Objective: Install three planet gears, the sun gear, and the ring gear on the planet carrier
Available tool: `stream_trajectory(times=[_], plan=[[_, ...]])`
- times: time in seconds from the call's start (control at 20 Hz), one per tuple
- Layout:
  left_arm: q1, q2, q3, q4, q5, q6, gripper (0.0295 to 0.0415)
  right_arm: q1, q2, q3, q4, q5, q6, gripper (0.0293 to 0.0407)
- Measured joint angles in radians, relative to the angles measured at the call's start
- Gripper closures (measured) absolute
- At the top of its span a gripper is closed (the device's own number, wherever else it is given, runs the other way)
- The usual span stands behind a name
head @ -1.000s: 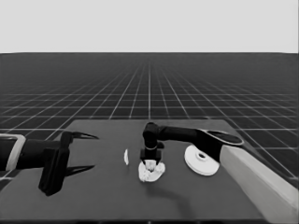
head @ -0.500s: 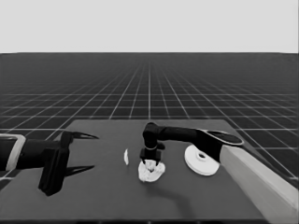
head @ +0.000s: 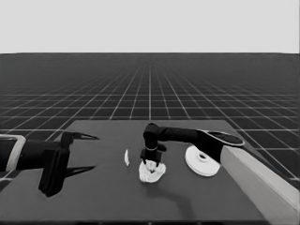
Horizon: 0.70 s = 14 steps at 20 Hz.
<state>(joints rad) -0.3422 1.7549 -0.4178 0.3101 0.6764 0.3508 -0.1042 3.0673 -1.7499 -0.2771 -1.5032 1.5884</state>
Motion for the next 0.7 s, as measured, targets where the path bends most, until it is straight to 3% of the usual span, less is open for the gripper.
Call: stream_trajectory(times=[0.7], plan=[[0.000, 0.000, 0.000, 0.000, 0.000, 0.000, 0.0326, -0.004, -0.001, -0.001, 0.000, 0.000, 0.147, 0.0390]])
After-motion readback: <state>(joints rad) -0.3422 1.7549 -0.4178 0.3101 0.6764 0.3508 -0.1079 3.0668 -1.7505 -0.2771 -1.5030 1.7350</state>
